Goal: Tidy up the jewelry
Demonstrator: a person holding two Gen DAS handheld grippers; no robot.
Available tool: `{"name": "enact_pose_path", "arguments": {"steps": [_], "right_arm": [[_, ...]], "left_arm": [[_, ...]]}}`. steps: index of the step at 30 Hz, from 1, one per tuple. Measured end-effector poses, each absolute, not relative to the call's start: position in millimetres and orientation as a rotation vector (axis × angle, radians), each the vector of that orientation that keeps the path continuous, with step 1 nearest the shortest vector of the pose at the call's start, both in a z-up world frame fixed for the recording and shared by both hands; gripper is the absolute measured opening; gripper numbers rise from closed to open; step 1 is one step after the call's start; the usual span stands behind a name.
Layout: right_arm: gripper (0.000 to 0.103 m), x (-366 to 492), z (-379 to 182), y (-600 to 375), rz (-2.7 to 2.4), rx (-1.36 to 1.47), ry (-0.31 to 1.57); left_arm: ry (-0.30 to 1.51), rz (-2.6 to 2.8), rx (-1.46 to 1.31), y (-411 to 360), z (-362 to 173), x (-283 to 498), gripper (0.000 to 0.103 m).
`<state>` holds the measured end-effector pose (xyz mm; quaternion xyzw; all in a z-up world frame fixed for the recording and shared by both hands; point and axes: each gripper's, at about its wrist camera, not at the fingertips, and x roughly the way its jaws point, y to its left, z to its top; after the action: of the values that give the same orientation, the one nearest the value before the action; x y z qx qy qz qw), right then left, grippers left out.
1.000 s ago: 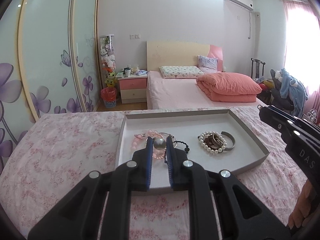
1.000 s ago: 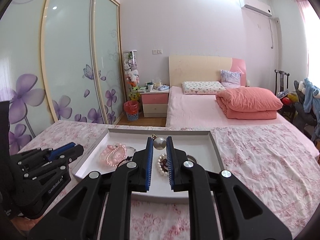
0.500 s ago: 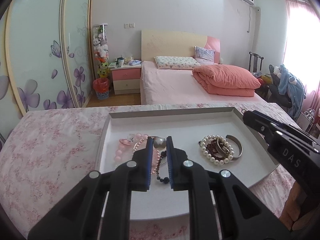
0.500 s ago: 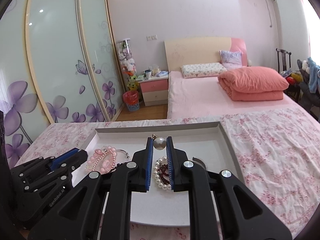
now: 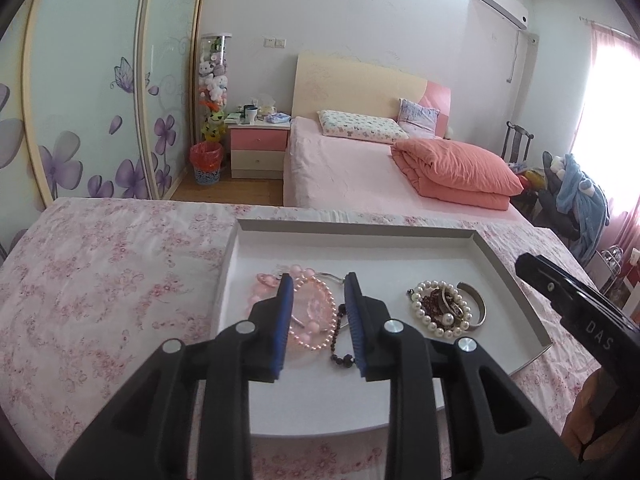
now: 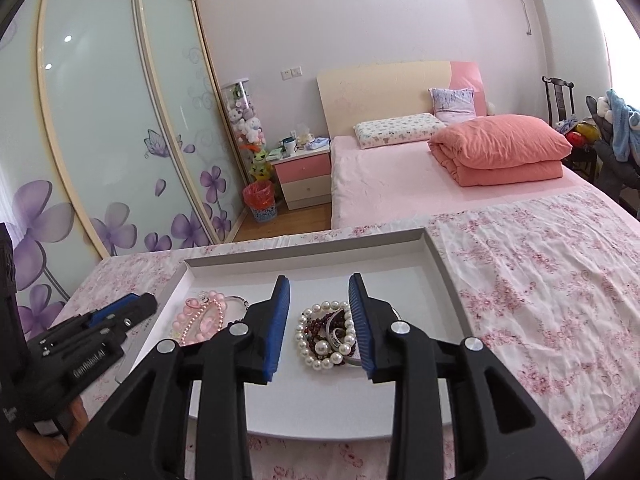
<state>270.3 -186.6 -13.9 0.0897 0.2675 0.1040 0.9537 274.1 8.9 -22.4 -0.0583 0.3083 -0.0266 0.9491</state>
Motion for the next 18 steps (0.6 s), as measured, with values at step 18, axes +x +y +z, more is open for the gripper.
{"name": "enact_pose_path", "arguments": {"steps": [18], "right_arm": [[0.060,171,14,-193,0.190,0.128,0.476]], "left_arm": [[0.518,0.016,-0.128,41,11,148,0.069]]}}
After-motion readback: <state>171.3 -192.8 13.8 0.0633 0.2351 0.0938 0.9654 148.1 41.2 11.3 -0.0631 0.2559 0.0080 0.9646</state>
